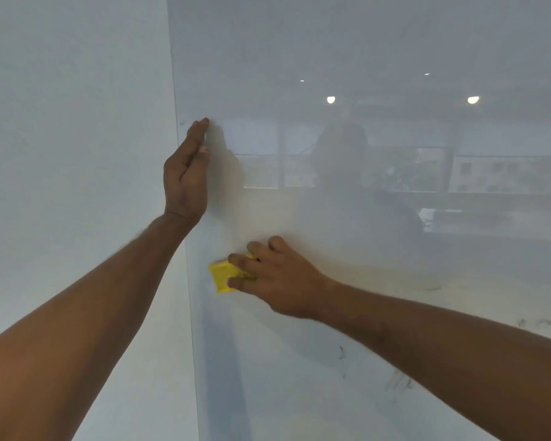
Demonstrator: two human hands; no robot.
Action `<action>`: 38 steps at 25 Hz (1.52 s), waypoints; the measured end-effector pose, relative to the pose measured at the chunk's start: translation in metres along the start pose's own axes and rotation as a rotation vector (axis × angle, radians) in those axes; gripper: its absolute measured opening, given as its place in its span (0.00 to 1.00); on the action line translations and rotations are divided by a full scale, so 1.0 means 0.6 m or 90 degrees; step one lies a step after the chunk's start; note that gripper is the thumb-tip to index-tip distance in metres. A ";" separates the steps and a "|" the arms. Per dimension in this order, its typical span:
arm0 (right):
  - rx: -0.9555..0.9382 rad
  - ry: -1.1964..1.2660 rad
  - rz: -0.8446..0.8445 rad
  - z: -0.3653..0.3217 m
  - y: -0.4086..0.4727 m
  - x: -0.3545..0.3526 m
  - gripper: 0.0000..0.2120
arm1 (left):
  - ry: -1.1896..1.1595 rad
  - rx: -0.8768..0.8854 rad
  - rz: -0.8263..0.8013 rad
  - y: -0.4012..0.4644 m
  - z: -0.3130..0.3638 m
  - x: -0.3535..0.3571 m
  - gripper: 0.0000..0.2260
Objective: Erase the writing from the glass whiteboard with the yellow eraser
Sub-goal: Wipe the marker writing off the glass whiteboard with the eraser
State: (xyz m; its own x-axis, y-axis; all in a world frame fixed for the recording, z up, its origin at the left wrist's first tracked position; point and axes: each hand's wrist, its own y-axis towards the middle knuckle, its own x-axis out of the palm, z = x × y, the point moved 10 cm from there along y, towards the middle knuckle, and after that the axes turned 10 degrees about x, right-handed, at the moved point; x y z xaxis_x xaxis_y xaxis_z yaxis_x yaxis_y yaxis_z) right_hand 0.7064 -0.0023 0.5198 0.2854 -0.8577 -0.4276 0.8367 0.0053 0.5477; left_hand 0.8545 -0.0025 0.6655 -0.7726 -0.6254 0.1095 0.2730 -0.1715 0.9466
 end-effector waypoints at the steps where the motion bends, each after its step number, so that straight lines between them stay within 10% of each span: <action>1: 0.029 -0.013 0.008 0.027 0.025 -0.008 0.23 | -0.001 -0.009 -0.008 0.001 0.000 -0.004 0.21; 7: 0.456 -0.002 0.205 0.289 0.076 -0.125 0.27 | 0.067 -0.004 -0.057 -0.006 0.003 0.001 0.21; 14: 0.058 0.032 -0.005 -0.010 -0.272 0.073 0.18 | 0.424 0.165 -0.185 -0.044 0.029 0.097 0.26; 18: 0.074 0.042 0.038 0.068 -0.376 0.049 0.20 | 0.507 0.255 -0.207 -0.070 0.044 0.166 0.27; 26: 0.732 -0.028 0.280 0.483 -0.430 -0.128 0.27 | 0.539 0.330 -0.193 -0.105 0.068 0.255 0.25; 33: 0.145 0.034 -0.020 0.058 -0.518 0.071 0.17 | 0.537 0.317 -0.198 -0.125 0.084 0.285 0.25; 38: 0.201 0.048 0.067 0.221 -0.550 -0.003 0.20 | 0.536 0.319 -0.194 -0.133 0.086 0.286 0.27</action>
State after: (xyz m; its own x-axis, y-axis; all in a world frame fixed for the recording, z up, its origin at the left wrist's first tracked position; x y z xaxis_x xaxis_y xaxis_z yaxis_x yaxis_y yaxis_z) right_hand 0.3676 -0.0705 0.4351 0.4064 -0.8202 -0.4025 0.6183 -0.0775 0.7821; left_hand 0.6705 -0.0572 0.6242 -0.0629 -0.9730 -0.2219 -0.2880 -0.1952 0.9375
